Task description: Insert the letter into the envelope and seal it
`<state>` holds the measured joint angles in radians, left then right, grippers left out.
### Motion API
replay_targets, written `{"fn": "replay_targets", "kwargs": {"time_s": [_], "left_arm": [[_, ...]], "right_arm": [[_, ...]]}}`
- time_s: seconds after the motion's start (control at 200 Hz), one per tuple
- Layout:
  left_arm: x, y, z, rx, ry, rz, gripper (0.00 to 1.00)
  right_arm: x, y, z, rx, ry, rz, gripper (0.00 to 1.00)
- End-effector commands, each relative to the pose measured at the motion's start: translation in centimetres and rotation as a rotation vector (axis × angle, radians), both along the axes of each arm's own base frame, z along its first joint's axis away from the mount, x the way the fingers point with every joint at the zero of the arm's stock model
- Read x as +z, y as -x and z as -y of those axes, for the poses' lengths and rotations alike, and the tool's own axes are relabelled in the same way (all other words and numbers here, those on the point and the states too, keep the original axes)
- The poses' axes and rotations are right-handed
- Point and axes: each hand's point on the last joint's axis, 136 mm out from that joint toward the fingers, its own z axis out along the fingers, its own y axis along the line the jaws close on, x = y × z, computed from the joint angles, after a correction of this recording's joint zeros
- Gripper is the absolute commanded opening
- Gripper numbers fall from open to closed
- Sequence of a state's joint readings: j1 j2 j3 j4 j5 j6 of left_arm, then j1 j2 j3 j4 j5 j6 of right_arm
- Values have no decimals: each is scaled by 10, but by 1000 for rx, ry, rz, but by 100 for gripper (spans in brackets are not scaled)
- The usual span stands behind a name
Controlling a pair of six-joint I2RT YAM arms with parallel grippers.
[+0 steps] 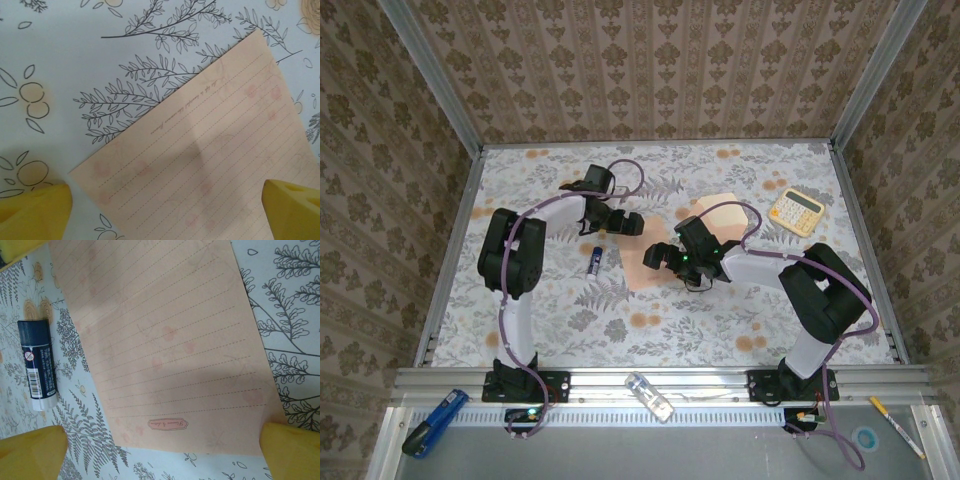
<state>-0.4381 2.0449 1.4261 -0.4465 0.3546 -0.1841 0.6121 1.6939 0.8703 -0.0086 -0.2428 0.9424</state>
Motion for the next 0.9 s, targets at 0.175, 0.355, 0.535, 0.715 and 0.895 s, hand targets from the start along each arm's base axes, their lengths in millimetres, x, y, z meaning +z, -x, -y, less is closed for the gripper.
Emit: {"fn": "replay_targets", "kwargs": {"time_s": [0.175, 0.355, 0.535, 0.715, 0.895], "left_arm": [[-3, 25, 22, -37, 135, -100, 98], [17, 32, 34, -59, 237, -112, 98], [40, 43, 42, -100, 317, -119, 98], [61, 51, 39, -115, 383, -122, 98], [89, 51, 28, -94, 461, -89, 98]], "right_arm": [[-2, 2, 8, -8, 32, -5, 100], [-2, 2, 8, -8, 29, -3, 100], [-3, 3, 9, -11, 31, -5, 100], [-4, 3, 10, -14, 32, -5, 100], [-6, 4, 11, -18, 32, -7, 100]]}}
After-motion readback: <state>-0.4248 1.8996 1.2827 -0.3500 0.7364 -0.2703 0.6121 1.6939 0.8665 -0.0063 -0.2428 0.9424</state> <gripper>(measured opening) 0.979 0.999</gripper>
